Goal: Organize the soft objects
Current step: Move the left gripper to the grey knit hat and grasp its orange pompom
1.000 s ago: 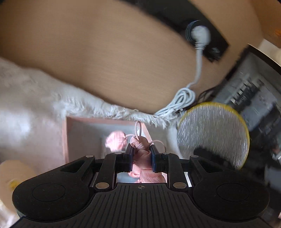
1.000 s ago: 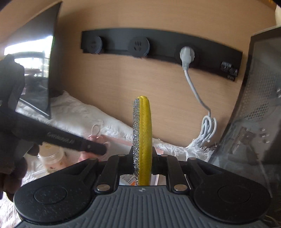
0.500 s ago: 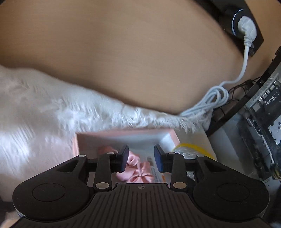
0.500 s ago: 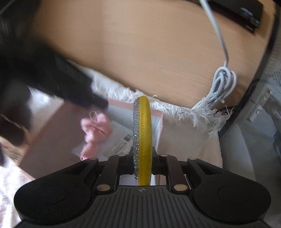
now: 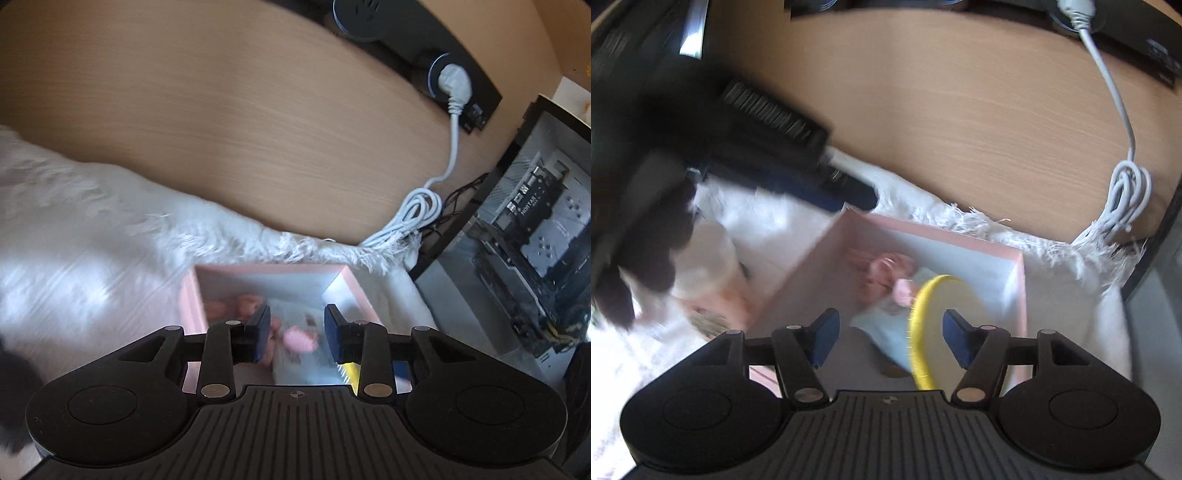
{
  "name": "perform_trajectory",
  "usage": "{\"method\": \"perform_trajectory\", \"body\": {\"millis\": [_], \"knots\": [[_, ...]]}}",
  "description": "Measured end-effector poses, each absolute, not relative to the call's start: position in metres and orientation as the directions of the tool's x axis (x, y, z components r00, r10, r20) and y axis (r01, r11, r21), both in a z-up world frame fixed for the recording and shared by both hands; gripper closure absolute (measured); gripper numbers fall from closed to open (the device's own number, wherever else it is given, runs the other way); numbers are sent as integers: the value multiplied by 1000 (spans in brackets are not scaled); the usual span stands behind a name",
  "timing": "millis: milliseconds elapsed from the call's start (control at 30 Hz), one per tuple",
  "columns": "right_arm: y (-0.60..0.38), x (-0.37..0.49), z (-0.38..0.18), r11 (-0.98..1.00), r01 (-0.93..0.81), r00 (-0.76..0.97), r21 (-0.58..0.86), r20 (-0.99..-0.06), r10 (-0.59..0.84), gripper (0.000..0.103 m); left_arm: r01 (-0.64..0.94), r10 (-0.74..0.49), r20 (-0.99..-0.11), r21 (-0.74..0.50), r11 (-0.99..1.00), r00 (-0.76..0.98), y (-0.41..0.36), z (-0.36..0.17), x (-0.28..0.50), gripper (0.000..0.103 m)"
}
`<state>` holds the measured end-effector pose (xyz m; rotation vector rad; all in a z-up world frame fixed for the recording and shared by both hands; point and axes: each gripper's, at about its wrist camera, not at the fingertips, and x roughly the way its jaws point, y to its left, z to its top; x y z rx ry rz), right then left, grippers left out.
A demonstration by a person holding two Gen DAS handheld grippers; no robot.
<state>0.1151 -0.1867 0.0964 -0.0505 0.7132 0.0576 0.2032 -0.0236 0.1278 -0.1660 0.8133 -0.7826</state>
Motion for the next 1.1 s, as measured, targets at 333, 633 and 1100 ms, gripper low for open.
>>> {"method": "perform_trajectory", "body": {"millis": [333, 633, 1100], "knots": [[-141, 82, 106, 997, -71, 829, -44, -558, 34, 40, 333, -463, -570, -323, 886, 679, 90, 116, 101, 68], [-79, 62, 102, 964, -265, 787, -22, -583, 203, 40, -216, -56, -687, -303, 928, 725, 220, 62, 65, 68], [-39, 35, 71, 914, -394, 698, -97, -679, 228, 40, -176, -41, -605, -294, 939, 795, 273, 84, 124, 68]]}}
